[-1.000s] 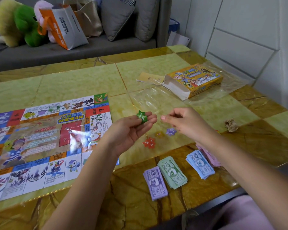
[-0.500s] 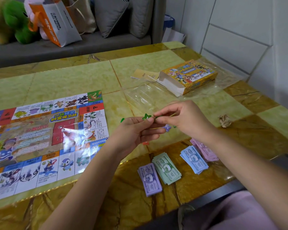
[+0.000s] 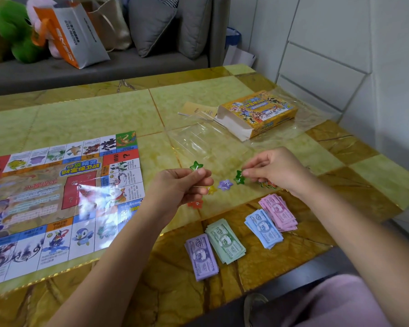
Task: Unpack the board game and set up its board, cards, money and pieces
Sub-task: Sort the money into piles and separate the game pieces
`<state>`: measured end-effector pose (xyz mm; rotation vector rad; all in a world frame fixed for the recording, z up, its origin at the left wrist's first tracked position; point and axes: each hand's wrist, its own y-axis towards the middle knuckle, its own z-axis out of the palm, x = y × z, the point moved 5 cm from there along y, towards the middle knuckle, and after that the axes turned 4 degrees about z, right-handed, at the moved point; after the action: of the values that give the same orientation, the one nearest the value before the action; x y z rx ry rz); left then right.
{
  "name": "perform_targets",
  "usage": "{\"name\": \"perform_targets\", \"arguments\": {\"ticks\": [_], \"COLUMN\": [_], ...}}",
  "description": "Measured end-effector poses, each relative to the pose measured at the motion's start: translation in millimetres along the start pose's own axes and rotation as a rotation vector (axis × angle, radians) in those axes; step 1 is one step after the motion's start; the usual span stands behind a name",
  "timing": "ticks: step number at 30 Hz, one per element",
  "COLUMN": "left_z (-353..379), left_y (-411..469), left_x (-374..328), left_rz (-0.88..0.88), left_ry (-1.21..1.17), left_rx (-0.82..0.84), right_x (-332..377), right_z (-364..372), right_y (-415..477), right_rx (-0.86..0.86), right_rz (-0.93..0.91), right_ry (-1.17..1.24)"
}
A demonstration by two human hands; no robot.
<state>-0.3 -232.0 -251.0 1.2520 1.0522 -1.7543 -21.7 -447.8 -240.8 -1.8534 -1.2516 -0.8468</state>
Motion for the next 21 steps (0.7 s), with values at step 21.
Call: {"name": "perform_targets", "arguments": {"ticks": [21], "left_z": [16.3], "left_y": [-6.1], "left_x": [3.7], "left_rz": [0.128], "left_ry": [0.454], "left_rx": [0.037], "right_x": [26.8], "right_z": [12.7], "right_y": [-13.0], "right_rx": [0.097], "right_rz": [-0.142], "right_ry": [0.048]}}
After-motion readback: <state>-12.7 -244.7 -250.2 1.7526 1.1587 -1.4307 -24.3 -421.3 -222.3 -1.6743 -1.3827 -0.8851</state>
